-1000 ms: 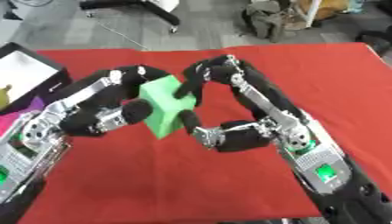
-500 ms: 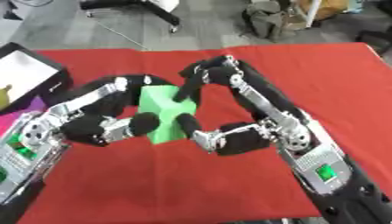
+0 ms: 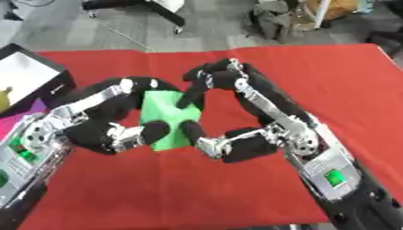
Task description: Pick up the objects with one hand, pass them to the other hand, and then place them into the box on the other side of the table.
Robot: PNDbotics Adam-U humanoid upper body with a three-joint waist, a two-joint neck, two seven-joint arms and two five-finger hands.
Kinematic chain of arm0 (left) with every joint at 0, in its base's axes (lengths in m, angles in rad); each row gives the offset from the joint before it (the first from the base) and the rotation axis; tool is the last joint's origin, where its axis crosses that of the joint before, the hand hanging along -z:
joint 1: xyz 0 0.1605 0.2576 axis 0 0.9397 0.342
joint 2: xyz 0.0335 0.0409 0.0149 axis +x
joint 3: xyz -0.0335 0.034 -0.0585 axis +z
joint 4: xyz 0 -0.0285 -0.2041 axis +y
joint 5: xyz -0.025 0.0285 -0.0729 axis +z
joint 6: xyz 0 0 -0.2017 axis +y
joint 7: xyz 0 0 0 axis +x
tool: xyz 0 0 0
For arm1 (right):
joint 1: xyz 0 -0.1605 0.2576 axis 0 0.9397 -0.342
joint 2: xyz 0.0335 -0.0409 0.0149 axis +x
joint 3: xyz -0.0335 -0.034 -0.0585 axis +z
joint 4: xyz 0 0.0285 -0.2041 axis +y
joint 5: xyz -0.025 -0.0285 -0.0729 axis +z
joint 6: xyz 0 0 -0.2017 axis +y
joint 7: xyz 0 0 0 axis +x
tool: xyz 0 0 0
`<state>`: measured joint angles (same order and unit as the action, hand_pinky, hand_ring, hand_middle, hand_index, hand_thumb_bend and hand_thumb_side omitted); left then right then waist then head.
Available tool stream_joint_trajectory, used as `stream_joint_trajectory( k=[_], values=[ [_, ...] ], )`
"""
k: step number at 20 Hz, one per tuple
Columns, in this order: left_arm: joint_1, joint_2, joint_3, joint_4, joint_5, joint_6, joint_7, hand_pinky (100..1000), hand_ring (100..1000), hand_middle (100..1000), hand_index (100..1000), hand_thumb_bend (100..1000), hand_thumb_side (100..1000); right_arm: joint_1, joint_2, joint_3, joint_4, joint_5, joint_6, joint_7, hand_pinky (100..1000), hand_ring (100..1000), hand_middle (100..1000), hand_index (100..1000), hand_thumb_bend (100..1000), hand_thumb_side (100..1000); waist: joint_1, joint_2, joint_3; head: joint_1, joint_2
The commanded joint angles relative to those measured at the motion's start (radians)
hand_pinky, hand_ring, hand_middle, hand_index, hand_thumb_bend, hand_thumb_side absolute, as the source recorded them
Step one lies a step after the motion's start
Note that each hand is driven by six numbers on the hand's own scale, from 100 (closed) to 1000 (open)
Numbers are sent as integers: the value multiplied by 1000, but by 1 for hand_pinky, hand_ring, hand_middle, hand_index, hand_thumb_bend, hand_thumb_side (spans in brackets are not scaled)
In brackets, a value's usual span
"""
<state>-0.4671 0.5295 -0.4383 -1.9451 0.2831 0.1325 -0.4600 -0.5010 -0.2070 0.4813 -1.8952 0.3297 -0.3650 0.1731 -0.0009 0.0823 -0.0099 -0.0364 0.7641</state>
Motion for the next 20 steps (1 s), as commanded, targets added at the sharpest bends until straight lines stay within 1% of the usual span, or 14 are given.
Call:
stream_joint_trajectory(
  k=[1, 2, 3, 8, 10, 11, 12, 13, 14, 15, 16, 18, 19, 20],
  values=[
    [-25, 3, -18, -44, 16, 3, 14, 785, 430, 323, 553, 151, 319, -15, -10, -9, -4, 4, 4, 6, 756, 590, 380, 447, 100, 148, 2, -12, 2, 3, 6],
    [-25, 3, -19, -43, 15, 7, 25, 783, 424, 316, 547, 140, 312, -15, -11, -10, -4, 6, 3, 7, 757, 591, 381, 449, 100, 148, 2, -12, 2, 3, 6],
    [-26, 4, -20, -42, 14, 10, 35, 770, 381, 267, 502, 100, 259, -15, -11, -12, -5, 9, 4, 7, 757, 592, 392, 467, 100, 159, 2, -13, 2, 4, 6],
    [-21, 19, -20, -40, -12, 26, 69, 750, 336, 218, 456, 100, 221, -12, -14, -27, -9, 34, 15, -11, 759, 598, 414, 500, 100, 199, 3, -15, 1, 2, 6],
    [-16, 28, -18, -38, -30, 32, 74, 746, 329, 210, 450, 100, 219, -11, -15, -35, -12, 45, 18, -23, 760, 601, 426, 534, 106, 246, 4, -16, 1, 0, 6],
    [-13, 34, -16, -36, -40, 34, 75, 744, 328, 208, 449, 100, 216, -10, -16, -41, -15, 52, 19, -30, 760, 604, 439, 553, 157, 285, 4, -16, 0, -2, 6],
    [-10, 39, -14, -34, -50, 35, 76, 743, 327, 208, 449, 100, 214, -9, -17, -48, -17, 62, 18, -37, 760, 605, 445, 560, 179, 303, 4, -16, 0, -5, 6],
    [-6, 45, -11, -31, -60, 37, 77, 742, 327, 207, 449, 100, 212, -7, -19, -57, -20, 72, 18, -47, 761, 610, 459, 589, 228, 342, 4, -17, 0, -9, 6],
    [-3, 51, -7, -27, -73, 38, 79, 741, 330, 207, 449, 100, 212, -6, -21, -67, -25, 85, 17, -58, 762, 617, 486, 621, 100, 415, 4, -17, 0, -14, 6],
    [2, 56, -3, -21, -89, 39, 83, 740, 326, 207, 448, 100, 209, -5, -23, -80, -31, 103, 15, -71, 763, 624, 498, 649, 331, 394, 4, -18, 0, -20, 6],
    [7, 61, 4, -12, -98, 40, 91, 739, 326, 206, 448, 100, 208, -2, -26, -96, -38, 125, 13, -87, 766, 632, 514, 677, 355, 410, 4, -18, -1, -27, 4],
    [17, 69, 21, 7, -114, 41, 114, 738, 326, 206, 448, 100, 203, 7, -30, -126, -45, 173, 15, -113, 808, 740, 675, 855, 443, 509, 3, -19, -2, -40, -4],
    [23, 72, 30, 18, -122, 41, 128, 737, 325, 206, 448, 100, 203, 11, -30, -141, -46, 199, 18, -123, 816, 755, 704, 875, 451, 516, 3, -20, -2, -45, -9],
    [29, 74, 40, 30, -129, 41, 144, 737, 325, 206, 448, 100, 203, 17, -29, -156, -46, 222, 23, -135, 831, 782, 754, 905, 458, 525, 3, -19, -2, -50, -15]
  ],
)
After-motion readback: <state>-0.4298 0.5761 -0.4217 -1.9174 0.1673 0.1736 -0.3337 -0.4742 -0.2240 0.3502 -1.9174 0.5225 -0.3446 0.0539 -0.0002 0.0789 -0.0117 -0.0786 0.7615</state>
